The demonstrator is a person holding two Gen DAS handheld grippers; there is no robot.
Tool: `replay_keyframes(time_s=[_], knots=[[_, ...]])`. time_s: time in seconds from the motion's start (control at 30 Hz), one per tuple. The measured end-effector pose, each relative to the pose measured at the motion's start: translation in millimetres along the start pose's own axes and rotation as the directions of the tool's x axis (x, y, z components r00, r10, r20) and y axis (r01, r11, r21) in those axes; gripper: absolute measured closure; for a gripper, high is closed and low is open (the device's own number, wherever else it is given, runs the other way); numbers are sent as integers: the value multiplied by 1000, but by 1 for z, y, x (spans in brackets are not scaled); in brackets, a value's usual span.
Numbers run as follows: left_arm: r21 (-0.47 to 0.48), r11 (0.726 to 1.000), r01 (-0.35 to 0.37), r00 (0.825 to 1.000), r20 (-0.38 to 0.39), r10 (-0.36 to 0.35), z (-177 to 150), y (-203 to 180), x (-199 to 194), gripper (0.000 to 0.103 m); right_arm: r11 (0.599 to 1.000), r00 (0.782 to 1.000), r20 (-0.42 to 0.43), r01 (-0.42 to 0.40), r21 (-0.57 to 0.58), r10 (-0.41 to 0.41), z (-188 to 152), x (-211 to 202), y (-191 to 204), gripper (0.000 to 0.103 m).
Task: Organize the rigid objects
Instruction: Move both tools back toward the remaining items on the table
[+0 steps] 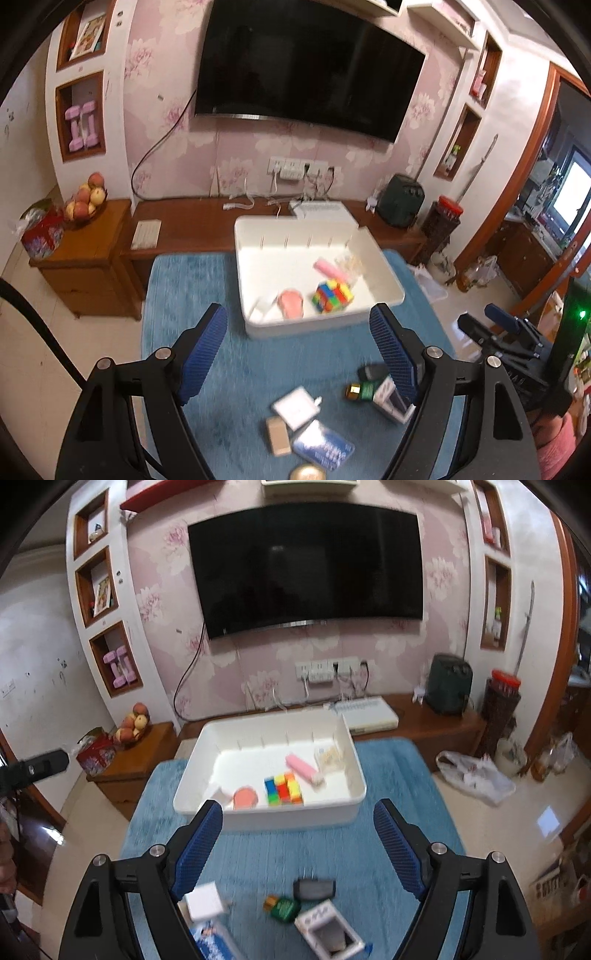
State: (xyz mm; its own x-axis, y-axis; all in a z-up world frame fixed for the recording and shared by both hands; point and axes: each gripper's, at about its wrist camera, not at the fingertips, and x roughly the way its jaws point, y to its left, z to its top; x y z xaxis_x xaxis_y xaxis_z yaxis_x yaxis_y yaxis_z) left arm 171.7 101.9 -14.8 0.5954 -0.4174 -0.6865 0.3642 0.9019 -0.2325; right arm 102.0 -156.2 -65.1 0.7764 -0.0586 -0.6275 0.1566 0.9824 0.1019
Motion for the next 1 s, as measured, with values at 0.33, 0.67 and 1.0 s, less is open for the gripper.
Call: replay_keyframes(time_s=[0.33,0.67,1.0], knots=[[25,999,-46,984,-173,50,-62,-4,9,21,986,990,-144,19,164,5,-43,-7,-32,19],[53,997,-61,932,-353,76,-115,-14,34,21,909,946,-314,57,413,83,-78,10,-75,18],[36,995,-97,845,-525,102,-156,-16,68,21,793,859,-454,98,601,237,-109,48,-94,19]])
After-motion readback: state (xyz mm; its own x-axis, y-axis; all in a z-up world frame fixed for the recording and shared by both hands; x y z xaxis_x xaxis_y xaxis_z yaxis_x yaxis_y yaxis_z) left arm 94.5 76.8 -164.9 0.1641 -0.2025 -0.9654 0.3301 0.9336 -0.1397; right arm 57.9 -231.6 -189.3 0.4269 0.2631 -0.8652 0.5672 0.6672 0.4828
